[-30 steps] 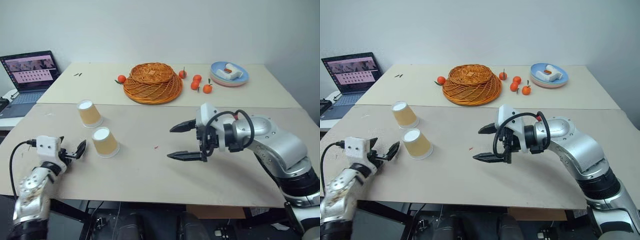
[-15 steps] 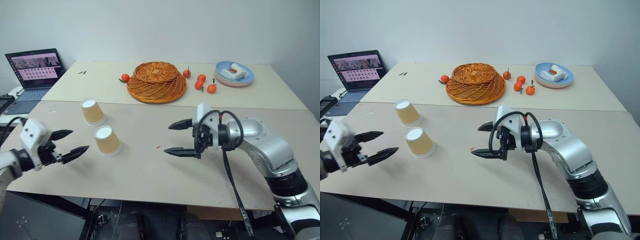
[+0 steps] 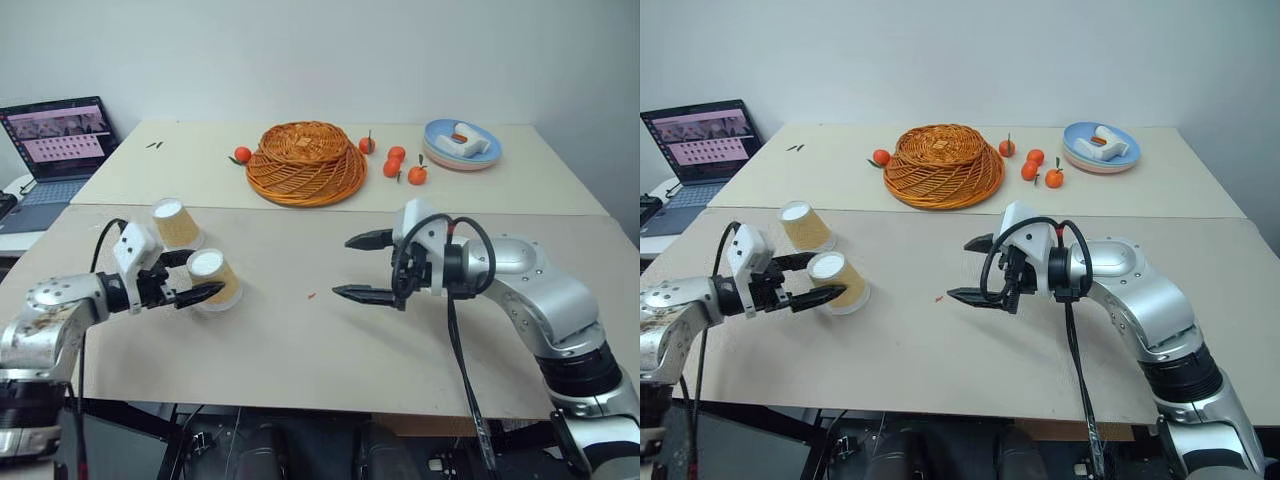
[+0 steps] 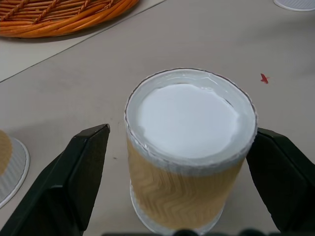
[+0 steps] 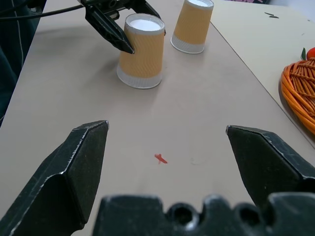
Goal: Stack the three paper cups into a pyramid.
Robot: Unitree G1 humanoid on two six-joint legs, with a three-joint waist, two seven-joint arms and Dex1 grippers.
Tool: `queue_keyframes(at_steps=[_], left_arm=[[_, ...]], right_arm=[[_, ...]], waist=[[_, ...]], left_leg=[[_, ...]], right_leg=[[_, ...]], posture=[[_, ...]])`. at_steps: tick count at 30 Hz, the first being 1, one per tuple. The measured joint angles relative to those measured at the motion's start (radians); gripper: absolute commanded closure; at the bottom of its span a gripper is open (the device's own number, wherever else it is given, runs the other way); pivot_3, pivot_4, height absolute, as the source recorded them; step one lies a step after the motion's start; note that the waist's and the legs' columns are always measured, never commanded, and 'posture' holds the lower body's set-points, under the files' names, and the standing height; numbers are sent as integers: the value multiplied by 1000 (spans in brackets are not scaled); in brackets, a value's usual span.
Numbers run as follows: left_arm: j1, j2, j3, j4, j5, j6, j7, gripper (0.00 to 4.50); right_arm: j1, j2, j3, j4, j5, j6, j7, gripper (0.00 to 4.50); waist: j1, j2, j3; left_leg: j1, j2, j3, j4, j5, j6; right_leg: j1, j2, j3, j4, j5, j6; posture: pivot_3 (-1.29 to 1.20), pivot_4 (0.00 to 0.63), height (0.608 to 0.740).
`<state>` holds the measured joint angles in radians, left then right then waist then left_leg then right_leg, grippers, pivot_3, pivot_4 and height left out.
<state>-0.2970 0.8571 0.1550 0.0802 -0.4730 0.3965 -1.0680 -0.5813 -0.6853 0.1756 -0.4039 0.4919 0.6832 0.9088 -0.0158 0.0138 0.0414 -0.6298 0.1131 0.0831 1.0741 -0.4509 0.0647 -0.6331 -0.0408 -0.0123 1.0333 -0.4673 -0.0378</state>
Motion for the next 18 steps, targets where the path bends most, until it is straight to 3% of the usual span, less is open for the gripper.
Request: queue_keyframes(at_steps=[8, 11, 14, 18], left_arm=[[-30, -22, -16, 12, 1, 3, -23, 46], [-38, -25, -18, 19, 1, 4, -28, 684], [-46, -25, -19, 24, 1, 4, -35, 1801], [-50, -29, -20, 25, 4, 4, -36, 1900]], right_arm=[[10, -7, -10, -21, 0, 15, -24, 0], [11, -10, -11, -21, 0, 20, -30, 0], [11, -12, -12, -21, 0, 22, -36, 0], [11, -19, -12, -21, 0, 22, -37, 0]], waist=[[1, 0, 0], [1, 0, 0], [1, 0, 0], [1, 0, 0]], left_leg=[[0, 0, 0, 1, 0, 0], [0, 0, 0, 1, 0, 0], [0, 0, 0, 1, 0, 0], [0, 0, 0, 1, 0, 0]], right_leg=[[0, 0, 0, 0, 0, 0], [0, 0, 0, 0, 0, 0], [0, 0, 0, 0, 0, 0], [0, 0, 0, 0, 0, 0]], posture=[[0, 150, 626], [0, 150, 626], [0, 150, 626], [0, 150, 626]])
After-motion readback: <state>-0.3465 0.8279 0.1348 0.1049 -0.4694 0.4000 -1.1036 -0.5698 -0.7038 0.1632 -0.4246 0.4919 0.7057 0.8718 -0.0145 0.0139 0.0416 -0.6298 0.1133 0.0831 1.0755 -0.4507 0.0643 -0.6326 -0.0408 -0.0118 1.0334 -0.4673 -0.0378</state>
